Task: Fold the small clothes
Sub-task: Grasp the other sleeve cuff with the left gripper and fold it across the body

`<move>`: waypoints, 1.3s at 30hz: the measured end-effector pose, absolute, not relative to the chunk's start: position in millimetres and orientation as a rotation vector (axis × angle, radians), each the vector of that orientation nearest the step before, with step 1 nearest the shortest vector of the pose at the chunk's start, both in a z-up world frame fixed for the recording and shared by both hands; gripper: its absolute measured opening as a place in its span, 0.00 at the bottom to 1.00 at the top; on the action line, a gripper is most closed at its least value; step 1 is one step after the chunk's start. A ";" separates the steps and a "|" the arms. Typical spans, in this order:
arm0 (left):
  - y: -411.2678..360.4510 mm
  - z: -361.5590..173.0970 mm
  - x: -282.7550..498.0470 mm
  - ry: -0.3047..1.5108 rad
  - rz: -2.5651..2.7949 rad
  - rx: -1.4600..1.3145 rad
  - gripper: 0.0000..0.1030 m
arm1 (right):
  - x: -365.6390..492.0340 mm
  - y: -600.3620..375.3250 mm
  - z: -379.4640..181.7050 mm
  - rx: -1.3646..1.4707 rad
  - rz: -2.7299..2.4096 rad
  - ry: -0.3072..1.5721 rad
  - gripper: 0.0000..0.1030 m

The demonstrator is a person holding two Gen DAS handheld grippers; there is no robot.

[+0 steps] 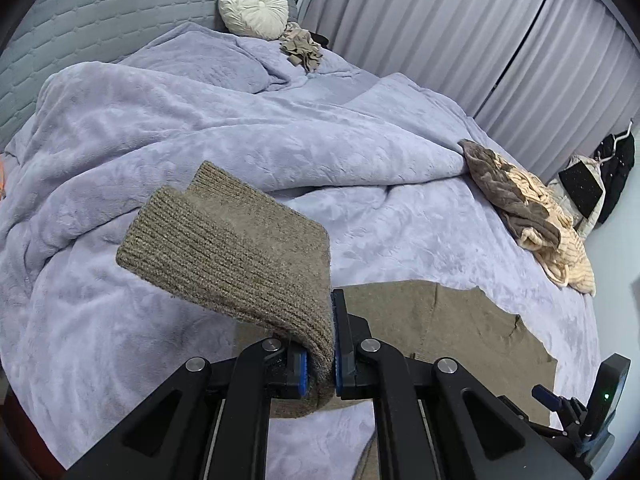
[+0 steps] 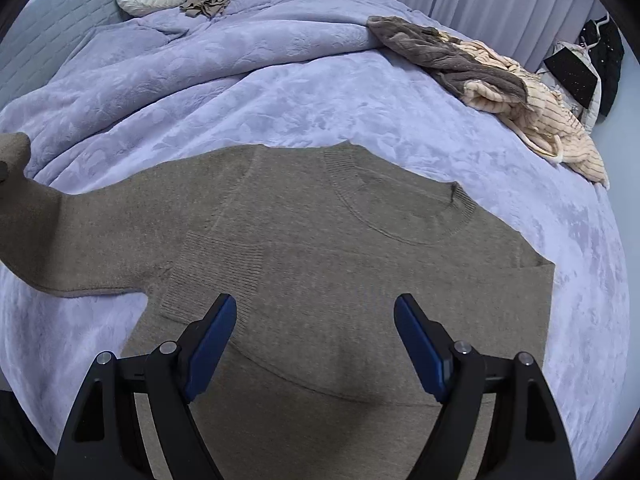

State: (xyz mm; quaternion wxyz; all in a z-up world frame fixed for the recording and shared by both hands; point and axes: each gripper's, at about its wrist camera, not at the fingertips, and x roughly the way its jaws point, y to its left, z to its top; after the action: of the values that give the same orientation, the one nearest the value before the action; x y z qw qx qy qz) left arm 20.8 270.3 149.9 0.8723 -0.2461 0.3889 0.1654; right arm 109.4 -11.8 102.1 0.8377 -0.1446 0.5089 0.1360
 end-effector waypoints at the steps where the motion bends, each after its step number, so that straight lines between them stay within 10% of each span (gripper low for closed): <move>1: 262.2 150.8 25.2 0.819 0.338 -0.506 0.10 | 108.6 -20.5 103.9 -0.299 0.279 1.072 0.82; 39: -49.1 156.1 123.7 0.970 0.108 -0.128 0.09 | 85.1 -206.9 97.2 -0.177 0.247 1.099 0.82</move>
State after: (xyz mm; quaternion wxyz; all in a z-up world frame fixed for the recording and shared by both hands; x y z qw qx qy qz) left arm 123.7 -49.1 156.1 0.8813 -0.0614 0.4657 0.0521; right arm 85.1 -206.9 97.2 0.8419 -0.0840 0.5201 0.1167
